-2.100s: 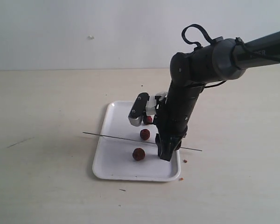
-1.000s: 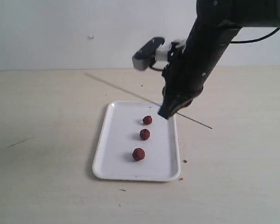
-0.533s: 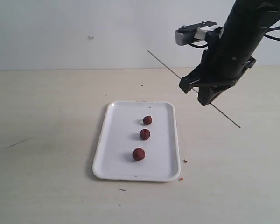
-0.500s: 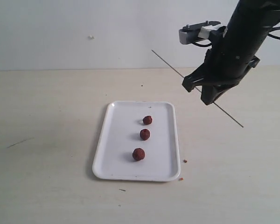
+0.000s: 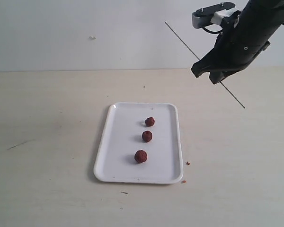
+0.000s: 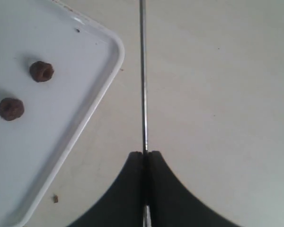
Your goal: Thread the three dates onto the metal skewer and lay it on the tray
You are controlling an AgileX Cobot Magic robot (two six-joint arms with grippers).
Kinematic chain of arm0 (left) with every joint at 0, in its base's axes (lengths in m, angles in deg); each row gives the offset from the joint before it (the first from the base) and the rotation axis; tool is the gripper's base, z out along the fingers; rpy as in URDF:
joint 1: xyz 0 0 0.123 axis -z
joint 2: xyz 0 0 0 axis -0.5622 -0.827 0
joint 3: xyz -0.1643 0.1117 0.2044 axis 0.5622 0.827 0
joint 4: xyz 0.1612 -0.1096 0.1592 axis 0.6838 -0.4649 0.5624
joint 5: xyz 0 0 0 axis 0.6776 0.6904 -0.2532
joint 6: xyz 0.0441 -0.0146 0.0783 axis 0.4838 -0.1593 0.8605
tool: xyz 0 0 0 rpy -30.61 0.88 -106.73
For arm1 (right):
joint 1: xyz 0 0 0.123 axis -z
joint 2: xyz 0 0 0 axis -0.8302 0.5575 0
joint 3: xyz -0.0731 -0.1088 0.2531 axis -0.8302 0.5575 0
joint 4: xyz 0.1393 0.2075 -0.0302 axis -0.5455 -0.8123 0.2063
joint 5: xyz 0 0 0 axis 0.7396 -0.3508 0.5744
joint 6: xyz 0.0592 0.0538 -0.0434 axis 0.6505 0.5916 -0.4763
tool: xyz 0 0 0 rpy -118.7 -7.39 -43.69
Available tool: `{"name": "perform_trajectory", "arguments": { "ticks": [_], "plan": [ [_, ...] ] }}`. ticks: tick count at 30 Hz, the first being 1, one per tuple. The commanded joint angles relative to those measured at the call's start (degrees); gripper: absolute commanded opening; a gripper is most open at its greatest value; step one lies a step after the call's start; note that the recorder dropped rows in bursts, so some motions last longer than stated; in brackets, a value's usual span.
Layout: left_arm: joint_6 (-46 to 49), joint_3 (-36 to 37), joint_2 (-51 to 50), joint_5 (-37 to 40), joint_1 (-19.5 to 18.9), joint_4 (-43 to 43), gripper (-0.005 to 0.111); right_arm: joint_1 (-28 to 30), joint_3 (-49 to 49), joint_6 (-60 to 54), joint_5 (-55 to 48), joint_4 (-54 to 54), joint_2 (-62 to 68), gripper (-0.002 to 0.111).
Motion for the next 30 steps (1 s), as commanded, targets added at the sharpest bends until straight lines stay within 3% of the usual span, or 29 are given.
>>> {"name": "perform_trajectory", "arguments": {
  "ticks": [1, 6, 9, 16, 21, 26, 30],
  "plan": [
    [-2.09, -12.23, -10.15, 5.9, -0.12, 1.02, 0.0, 0.3, -2.45, 7.57, -0.48, 6.72, -0.41, 0.0],
    [-2.33, -25.48, -29.59, 11.98, 0.7, 6.77, 0.0, 0.3, -2.95, 8.22, -1.17, 4.98, -0.41, 0.0],
    [-2.33, -31.59, -42.19, 13.99, 4.13, 11.08, 0.003, 0.3, -2.95, 8.09, -1.66, 4.18, -0.41, 0.0],
    [1.04, -45.05, -71.97, 22.41, 21.66, 11.66, 0.019, 0.3, -2.95, 7.18, -3.49, 4.18, -0.41, 0.0],
    [1.72, -53.88, -88.93, 27.28, 30.61, 11.51, 0.019, 0.3, -2.95, 7.18, -4.19, 4.18, -0.41, 0.0],
    [1.5, -59.62, -101.34, 27.58, 33.49, 7.55, 0.019, 0.3, -2.95, 7.18, -4.56, 4.03, -0.41, 0.0],
    [1.5, -60.66, -107.09, 27.46, 33.6, 4.67, 0.02, 0.3, -2.95, 7.18, -4.45, 3.82, -0.41, 0.0]
  ]
}}
